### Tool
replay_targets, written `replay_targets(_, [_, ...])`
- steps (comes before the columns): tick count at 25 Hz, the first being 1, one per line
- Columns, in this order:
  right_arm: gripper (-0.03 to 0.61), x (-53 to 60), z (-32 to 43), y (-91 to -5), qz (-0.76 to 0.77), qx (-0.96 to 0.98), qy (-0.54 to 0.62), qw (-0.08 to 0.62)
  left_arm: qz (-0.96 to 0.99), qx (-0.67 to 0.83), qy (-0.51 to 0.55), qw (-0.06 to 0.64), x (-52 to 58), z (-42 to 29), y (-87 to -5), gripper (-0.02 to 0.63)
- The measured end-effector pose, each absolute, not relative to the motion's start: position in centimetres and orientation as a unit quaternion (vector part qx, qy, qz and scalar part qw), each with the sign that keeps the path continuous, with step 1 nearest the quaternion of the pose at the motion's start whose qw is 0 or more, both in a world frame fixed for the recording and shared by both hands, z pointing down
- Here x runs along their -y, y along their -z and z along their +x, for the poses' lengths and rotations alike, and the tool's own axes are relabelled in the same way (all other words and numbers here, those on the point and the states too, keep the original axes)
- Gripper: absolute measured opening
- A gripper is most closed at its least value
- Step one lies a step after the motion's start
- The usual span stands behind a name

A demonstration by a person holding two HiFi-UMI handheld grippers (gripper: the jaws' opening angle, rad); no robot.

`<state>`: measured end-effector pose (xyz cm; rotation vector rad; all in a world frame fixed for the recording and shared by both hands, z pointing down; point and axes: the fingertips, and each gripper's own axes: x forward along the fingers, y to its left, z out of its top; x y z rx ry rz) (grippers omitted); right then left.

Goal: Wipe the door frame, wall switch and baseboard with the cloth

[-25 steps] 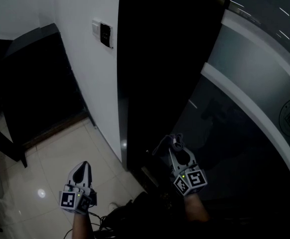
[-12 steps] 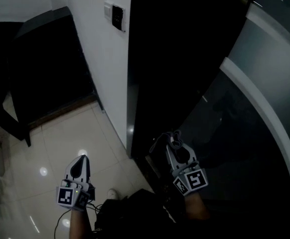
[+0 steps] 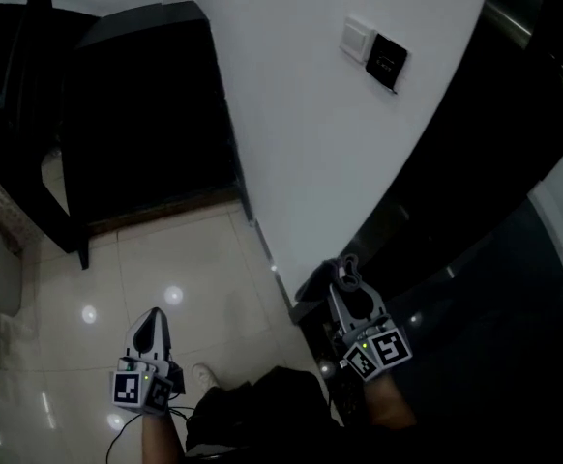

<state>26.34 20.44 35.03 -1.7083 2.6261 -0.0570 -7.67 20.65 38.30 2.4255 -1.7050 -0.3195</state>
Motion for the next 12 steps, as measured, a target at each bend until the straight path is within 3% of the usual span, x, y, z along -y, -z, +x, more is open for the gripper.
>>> replay_targets(6, [0.095,-10.7,10.9,-33.8,-0.531,-0.847,0.01,0.034,0.766,0.626,0.115,0.087,-16.2,-25.6,-38.6,0.0])
replay_targets(12, [0.095,-2.6,1.1,-35.1,-0.486,-0.874,0.009,-0.007,0.749,0.641,0.118,0.116,-10.2,-32.7,-39.7,0.0])
